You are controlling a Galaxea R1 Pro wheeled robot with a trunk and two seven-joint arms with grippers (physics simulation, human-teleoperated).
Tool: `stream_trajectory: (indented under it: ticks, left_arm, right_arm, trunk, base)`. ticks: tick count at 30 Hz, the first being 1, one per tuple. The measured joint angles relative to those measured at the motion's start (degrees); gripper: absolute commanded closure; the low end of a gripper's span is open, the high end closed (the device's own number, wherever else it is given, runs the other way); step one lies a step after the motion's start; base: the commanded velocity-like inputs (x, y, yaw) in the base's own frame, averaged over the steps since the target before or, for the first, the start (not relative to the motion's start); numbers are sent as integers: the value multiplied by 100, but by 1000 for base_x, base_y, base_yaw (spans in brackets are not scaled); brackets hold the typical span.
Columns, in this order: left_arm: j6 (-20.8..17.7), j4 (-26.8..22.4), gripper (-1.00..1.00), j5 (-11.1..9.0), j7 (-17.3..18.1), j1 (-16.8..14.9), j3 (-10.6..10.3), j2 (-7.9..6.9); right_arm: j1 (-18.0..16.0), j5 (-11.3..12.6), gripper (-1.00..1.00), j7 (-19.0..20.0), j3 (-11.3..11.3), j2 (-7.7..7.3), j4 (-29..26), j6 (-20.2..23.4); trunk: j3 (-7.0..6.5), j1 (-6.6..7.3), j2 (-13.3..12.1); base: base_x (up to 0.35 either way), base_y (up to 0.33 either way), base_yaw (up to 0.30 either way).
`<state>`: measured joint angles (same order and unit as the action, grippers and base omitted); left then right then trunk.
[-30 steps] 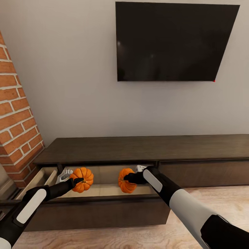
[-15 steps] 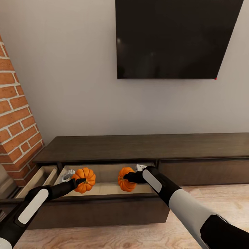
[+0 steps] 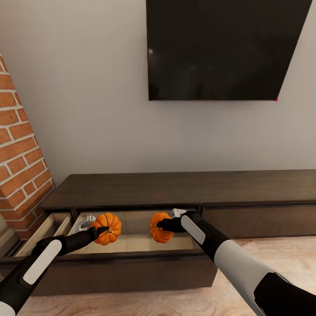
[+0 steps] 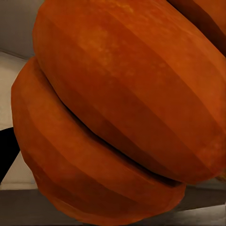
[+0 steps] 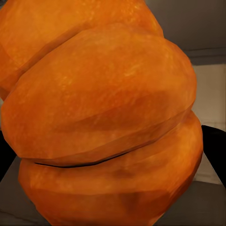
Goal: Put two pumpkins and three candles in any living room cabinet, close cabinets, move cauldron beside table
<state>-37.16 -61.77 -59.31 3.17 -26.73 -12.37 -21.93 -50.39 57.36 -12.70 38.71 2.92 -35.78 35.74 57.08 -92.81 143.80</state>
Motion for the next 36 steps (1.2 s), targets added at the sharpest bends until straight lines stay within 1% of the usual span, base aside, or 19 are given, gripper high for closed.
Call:
stream_trajectory:
  ticks: [14,17,23,27,31,36]
  left_arm:
    - [-1,0,100,5,0,4,-18,0]
    - [-3,1,100,13,-1,5,-16,0]
    - [-8,0,100,5,0,0,-13,0]
    - [-8,1,100,8,-1,5,-11,0]
    - [-6,0,100,-4,-3,4,-5,0]
    - [-4,0,100,5,1,4,-5,0]
  right_arm:
    - [0,-9,100,0,0,-8,0,-6]
    - [1,-6,100,4,2,-8,1,-5]
    - [0,-7,100,0,0,-8,0,-8]
    - [1,-7,100,7,2,-8,1,-6]
    - [0,-9,100,8,-1,-8,0,-57]
    - [1,-8,100,8,2,-8,1,-74]
  trunk:
    - [0,-1,0]
    - [66,-10,3]
    - [67,-9,4]
    - [155,-20,9]
    - [155,-19,9]
    - [266,-33,15]
  base:
    - [19,0,0]
    - [0,0,0]
    - [0,0,0]
    - [0,0,0]
    - [0,0,0]
    - [0,0,0]
